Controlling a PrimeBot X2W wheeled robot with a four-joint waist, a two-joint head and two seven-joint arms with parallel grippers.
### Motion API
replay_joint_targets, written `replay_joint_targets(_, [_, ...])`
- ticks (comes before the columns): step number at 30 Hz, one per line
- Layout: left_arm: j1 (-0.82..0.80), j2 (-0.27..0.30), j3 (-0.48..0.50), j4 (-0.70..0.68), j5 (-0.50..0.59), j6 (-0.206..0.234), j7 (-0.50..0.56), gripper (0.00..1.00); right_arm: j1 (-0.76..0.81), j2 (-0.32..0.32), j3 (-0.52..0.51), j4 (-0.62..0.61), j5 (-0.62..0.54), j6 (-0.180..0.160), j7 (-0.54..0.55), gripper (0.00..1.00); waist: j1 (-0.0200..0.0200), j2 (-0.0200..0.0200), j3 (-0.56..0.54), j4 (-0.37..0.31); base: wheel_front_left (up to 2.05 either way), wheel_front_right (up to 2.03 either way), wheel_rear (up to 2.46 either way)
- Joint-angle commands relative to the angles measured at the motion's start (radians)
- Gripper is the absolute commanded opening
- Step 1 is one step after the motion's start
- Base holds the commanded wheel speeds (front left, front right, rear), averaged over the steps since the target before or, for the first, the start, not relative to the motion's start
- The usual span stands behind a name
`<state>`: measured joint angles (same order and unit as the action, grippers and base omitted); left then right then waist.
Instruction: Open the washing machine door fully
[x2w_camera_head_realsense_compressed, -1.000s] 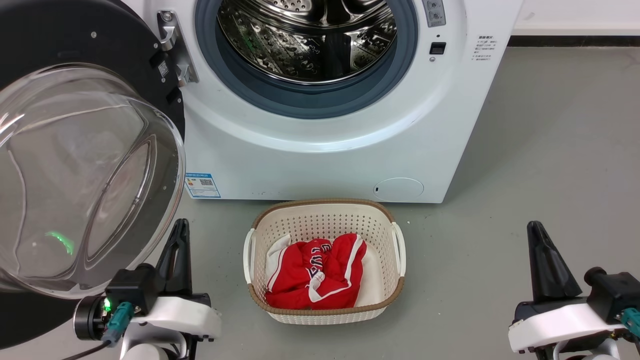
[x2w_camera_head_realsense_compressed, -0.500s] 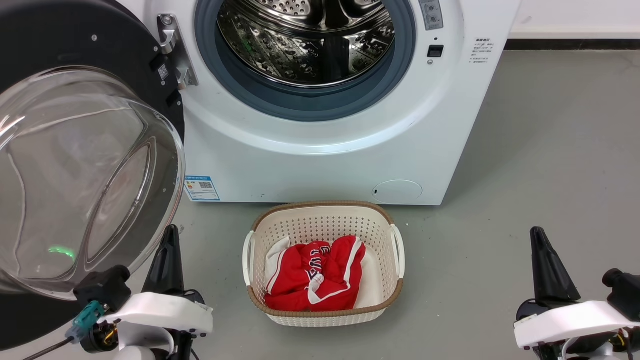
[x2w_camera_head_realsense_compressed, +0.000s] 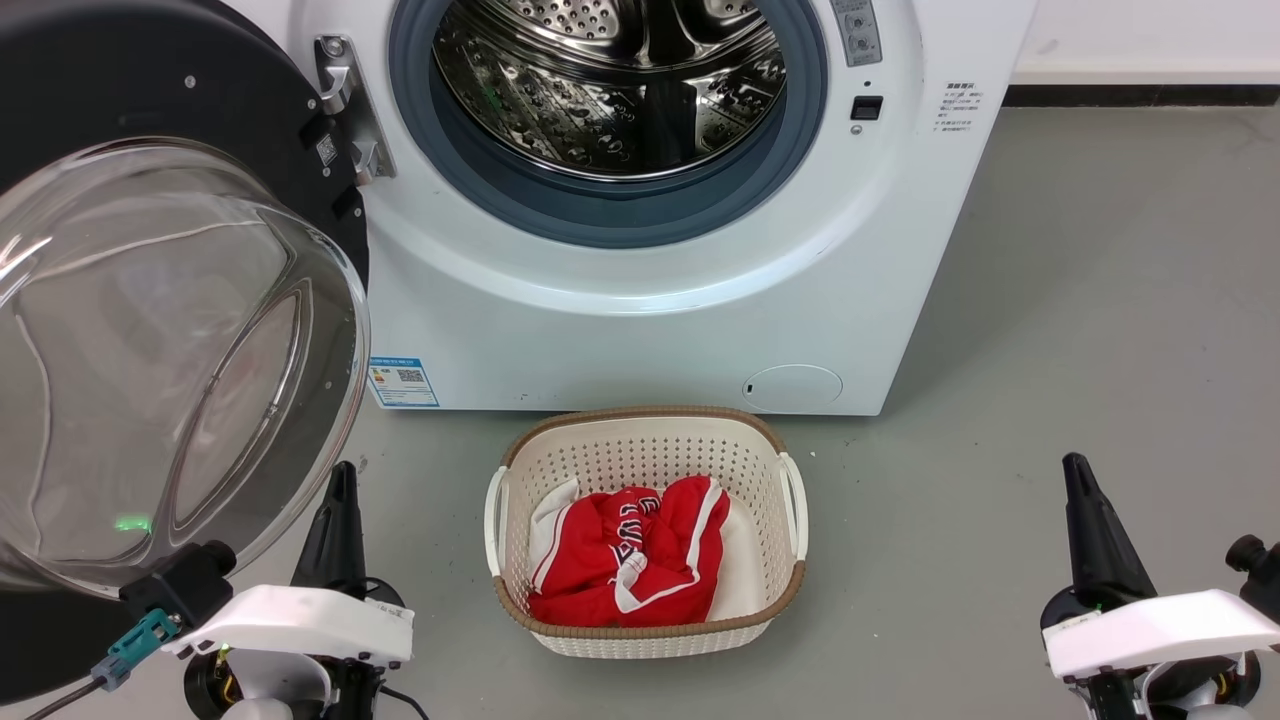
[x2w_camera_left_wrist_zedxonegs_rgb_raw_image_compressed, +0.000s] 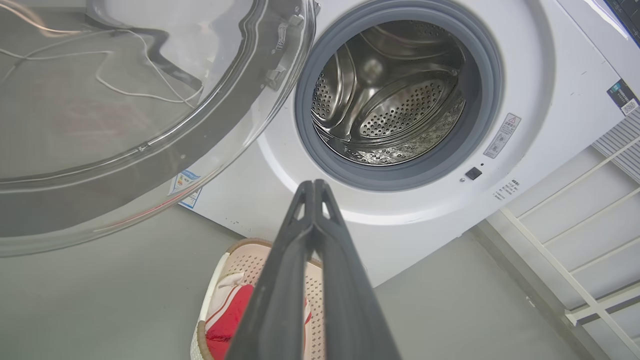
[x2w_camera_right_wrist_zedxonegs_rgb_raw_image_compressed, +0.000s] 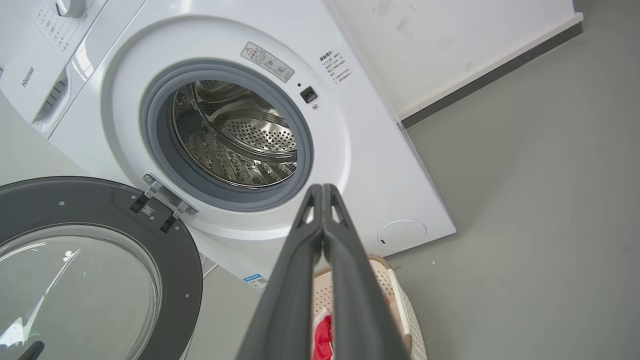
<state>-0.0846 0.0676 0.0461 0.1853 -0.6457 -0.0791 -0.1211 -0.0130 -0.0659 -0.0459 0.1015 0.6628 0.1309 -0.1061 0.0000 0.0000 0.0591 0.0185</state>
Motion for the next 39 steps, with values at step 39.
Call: replay_joint_targets(39, [-0.026,-0.007,0.039,0.025,-0.506,-0.029,0.124,0.0,-0.063,-0.015,-0.012,0.068,0.519,0.0,0.096,0.0,0.0,0.0,-0.023,-0.008,0.0,0.0,0.0])
